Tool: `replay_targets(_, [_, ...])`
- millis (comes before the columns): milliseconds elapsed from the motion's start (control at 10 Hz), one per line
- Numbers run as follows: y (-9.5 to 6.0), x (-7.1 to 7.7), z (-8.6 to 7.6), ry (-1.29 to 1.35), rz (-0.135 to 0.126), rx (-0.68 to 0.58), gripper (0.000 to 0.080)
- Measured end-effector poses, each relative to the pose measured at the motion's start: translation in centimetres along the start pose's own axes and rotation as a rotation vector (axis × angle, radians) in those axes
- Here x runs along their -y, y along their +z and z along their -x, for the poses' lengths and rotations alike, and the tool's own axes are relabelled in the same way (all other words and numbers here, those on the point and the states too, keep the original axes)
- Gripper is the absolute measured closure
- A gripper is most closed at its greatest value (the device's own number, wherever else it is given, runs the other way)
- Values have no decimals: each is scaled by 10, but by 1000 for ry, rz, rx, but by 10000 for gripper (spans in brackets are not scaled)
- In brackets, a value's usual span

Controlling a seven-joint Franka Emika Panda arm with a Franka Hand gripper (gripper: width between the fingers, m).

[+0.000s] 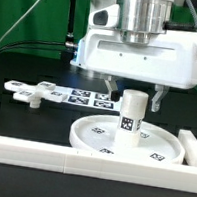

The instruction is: Assemble round table

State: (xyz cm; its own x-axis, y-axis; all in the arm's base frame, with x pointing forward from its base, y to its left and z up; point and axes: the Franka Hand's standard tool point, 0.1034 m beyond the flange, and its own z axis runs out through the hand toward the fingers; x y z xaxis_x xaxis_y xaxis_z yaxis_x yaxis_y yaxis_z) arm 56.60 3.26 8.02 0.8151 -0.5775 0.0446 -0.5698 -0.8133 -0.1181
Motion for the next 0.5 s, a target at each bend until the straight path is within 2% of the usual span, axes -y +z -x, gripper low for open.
replay_targets(200, [-14,-1,0,-10,-17,-2,153])
replay_targets(500, [-10,-1,2,-56,-8,0,150])
